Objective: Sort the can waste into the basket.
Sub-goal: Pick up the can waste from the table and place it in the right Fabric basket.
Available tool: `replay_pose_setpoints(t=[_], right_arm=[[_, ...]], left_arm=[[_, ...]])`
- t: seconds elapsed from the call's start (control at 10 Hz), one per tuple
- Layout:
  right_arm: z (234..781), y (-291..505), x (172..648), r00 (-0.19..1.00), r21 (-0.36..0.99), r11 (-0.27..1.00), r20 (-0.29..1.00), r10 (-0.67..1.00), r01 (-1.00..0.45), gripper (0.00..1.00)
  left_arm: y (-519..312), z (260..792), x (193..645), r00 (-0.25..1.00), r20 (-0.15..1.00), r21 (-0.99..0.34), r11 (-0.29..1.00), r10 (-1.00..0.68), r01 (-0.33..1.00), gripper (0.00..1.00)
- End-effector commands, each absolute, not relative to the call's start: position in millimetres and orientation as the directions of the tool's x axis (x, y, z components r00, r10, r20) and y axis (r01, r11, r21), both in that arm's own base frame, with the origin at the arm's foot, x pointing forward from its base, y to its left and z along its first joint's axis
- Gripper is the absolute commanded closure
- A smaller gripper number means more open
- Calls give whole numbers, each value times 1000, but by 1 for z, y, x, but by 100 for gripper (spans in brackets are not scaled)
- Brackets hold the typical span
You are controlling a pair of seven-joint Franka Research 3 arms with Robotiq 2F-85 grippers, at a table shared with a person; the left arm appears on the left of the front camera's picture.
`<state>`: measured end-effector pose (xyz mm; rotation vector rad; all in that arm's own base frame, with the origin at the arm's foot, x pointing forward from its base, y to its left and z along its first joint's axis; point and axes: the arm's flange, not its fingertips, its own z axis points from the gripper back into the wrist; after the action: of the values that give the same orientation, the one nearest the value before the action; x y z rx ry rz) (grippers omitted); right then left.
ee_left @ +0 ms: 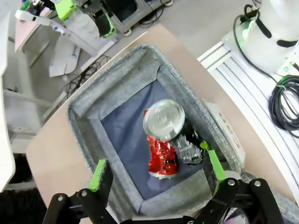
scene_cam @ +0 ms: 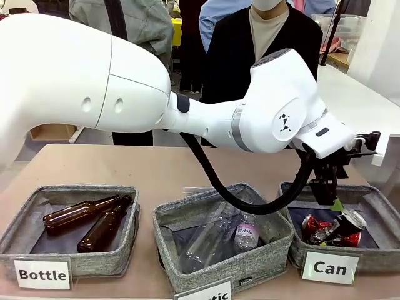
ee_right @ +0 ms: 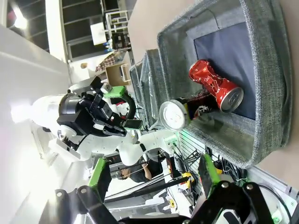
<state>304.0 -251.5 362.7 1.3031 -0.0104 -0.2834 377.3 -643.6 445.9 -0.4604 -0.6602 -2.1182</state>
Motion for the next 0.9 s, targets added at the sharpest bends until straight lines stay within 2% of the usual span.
replay_pose_setpoints(t=[0.0,0.1,0.3,0.6,0.7,0.8], right_arm=[[363,-251,304,965,951,235,-151,-212,201,1],[367,-250,306,967,962,205,-138,-213,183,1],[378,-237,322,975,965,228,-83,-205,131,1],[401,-194,364,991,953,292,-48,-122,82,1],[408,-174,379,995,952,298,-49,-89,73,1],[413,-150,397,997,952,299,-50,-52,63,1]], left_arm=[[-641,450,379,-543,550,268,-482,-634,834,0],[-629,454,381,-503,574,231,-462,-646,856,0],[-576,473,383,-404,635,182,-381,-659,907,0],[-445,499,386,-211,780,80,-241,-589,967,0],[-406,499,389,-166,807,-14,-299,-567,954,0],[-371,497,399,-57,842,-69,-211,-537,975,0]])
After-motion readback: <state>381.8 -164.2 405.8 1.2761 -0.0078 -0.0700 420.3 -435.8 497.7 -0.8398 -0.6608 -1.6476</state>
